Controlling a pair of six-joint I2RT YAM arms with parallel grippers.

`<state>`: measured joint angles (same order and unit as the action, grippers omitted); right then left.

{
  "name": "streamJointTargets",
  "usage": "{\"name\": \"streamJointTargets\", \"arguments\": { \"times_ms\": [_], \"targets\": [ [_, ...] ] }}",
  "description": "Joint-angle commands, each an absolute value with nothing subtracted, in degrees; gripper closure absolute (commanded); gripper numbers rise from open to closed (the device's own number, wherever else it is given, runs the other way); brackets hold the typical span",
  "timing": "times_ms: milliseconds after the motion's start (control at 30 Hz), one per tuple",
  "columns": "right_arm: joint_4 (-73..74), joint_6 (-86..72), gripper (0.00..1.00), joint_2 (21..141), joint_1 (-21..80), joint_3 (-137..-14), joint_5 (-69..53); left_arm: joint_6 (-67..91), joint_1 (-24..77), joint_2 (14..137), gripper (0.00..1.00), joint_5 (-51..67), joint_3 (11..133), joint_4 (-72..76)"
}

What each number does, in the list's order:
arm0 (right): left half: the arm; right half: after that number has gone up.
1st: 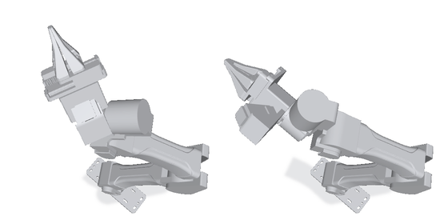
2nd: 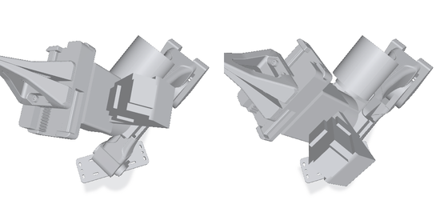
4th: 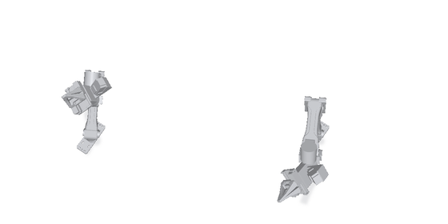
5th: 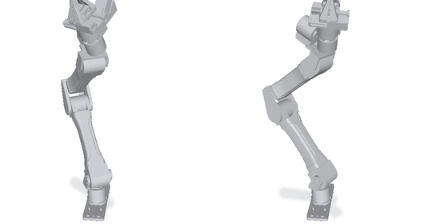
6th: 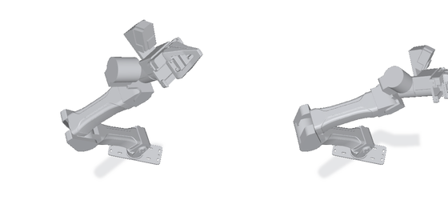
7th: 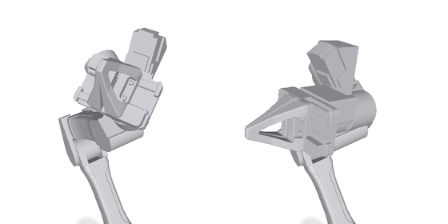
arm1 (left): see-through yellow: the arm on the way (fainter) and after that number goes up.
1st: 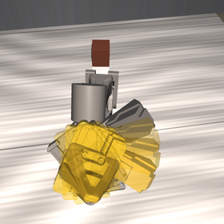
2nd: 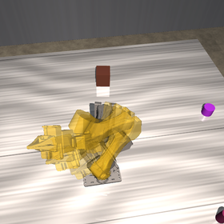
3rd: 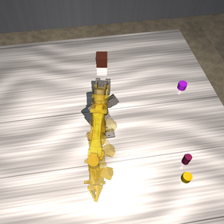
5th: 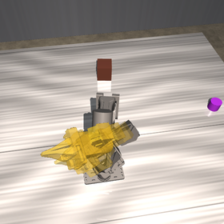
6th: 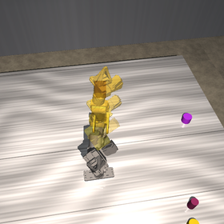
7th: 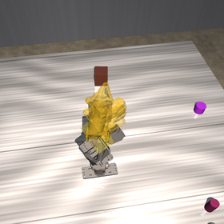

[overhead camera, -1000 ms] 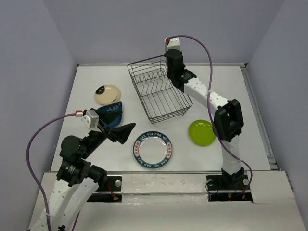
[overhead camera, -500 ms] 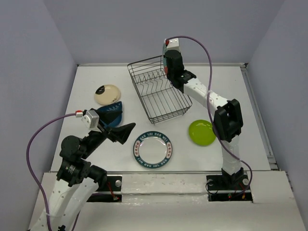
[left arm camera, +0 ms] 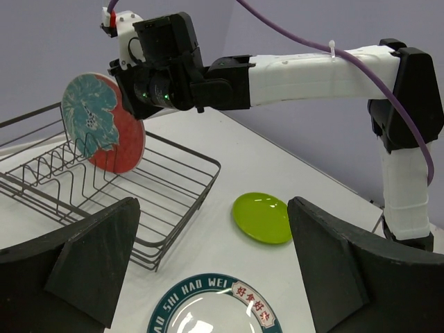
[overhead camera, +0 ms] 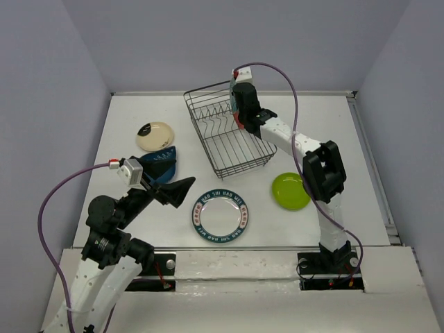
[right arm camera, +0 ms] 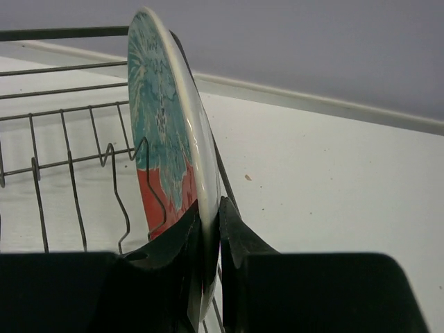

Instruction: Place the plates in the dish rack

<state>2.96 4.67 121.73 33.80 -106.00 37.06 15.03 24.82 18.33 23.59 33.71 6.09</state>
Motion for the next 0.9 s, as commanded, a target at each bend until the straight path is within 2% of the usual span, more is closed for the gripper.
{"name": "streamJointTargets", "arguments": {
  "times_ms": [0, 67, 100, 200, 267, 367, 433, 500, 533, 633, 700, 767, 800, 867],
  "targets": [
    [-4.9, 0.6, 0.71, 119.2, 34.3, -108.4, 36.4, 14.2, 25.2, 19.1, 0.01, 23.5, 35.9, 8.0],
    [-2.4, 0.2, 0.56, 118.6, 34.3, -109.1, 36.6, 14.2, 25.2, 19.3, 0.01, 23.4, 35.9, 8.0],
    [-1.9, -1.6, 0.4, 118.0, 34.3, -109.2, 36.2, 14.2, 25.2, 19.4, 0.01, 23.4, 35.8, 8.1],
    [1.7, -2.9, 0.21, 115.4, 34.3, -109.2, 35.2, 14.4, 25.1, 19.9, 0.01, 23.5, 35.7, 8.2],
    [4.5, -4.6, 0.17, 111.9, 34.3, -108.0, 34.0, 14.3, 25.2, 20.0, 0.01, 23.5, 35.8, 8.1],
    [6.4, -6.3, 0.17, 106.3, 33.8, -101.2, 31.3, 14.3, 25.0, 20.3, 0.01, 23.3, 35.7, 8.0],
    [7.7, -9.8, 0.2, 99.1, 32.4, -95.5, 27.0, 14.3, 25.0, 20.4, 0.01, 23.3, 35.8, 7.8],
    [9.8, -16.8, 0.23, 93.5, 28.8, -83.9, 18.8, 14.5, 24.9, 20.5, 0.01, 23.3, 35.8, 7.8],
    [9.8, -19.7, 0.31, 87.5, 24.7, -79.2, 15.3, 14.5, 24.8, 20.4, 0.01, 23.3, 35.9, 7.8],
    [9.3, -28.7, 0.44, 76.8, 18.7, -60.6, 1.3, 14.9, 24.6, 20.3, 0.01, 22.9, 35.8, 7.8],
    [9.5, -31.4, 0.52, 69.7, 14.5, -49.6, 0.5, 15.2, 24.6, 20.2, 0.01, 22.6, 35.8, 7.9],
    [9.8, -32.9, 0.6, 65.9, 11.4, -43.7, 0.0, 15.5, 24.5, 20.2, 0.01, 22.5, 35.8, 8.1],
    [10.0, -33.7, 0.71, 64.5, 7.7, -41.3, -3.4, 15.5, 24.5, 20.2, 0.01, 22.6, 35.7, 8.1],
    [10.8, -34.4, 0.75, 62.5, 4.1, -36.0, -6.4, 15.6, 24.3, 20.2, 0.01, 22.5, 35.8, 8.0]
  ]
}}
